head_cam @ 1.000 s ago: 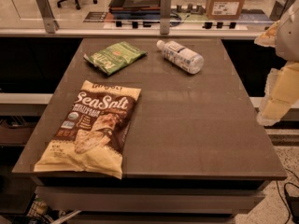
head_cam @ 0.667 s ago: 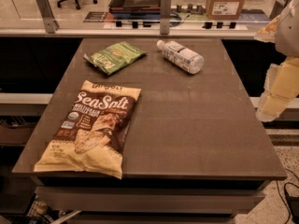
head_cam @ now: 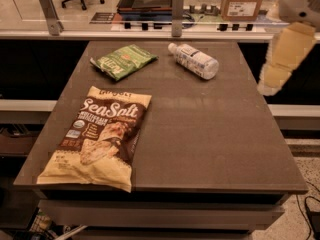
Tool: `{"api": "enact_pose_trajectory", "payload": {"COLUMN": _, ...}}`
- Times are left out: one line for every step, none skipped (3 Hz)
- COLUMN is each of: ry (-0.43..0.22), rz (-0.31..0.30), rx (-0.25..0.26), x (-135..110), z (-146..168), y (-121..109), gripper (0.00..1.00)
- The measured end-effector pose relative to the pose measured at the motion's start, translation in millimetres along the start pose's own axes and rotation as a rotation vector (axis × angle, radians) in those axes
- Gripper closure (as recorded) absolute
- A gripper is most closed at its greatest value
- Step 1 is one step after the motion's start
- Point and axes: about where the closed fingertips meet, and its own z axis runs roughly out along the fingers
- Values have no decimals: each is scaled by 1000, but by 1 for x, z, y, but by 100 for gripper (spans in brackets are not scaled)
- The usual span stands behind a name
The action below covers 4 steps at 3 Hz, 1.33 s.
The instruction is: Place blue plastic bottle upright
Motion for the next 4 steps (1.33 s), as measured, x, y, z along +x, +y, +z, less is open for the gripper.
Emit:
{"api": "enact_pose_trajectory", "payload": {"ry": -25, "rz": 153, "rx": 0, "x": -21, "z": -4, "y": -35, "gripper": 0}}
{"api": "enact_pose_trajectory", "payload": {"ry": -103, "rz": 330, "rx": -8, "x": -34, "z": -3, "y": -63, "gripper": 0}}
{"api": "enact_pose_trajectory", "payload": {"ry": -164, "rz": 481, "rx": -49, "x": -53, "z": 11, "y": -79, "gripper": 0}}
{"api": "enact_pose_trajectory", "payload": {"ry": -162, "rz": 584, "rx": -104, "x": -72, "z": 45, "y": -90, "gripper": 0}}
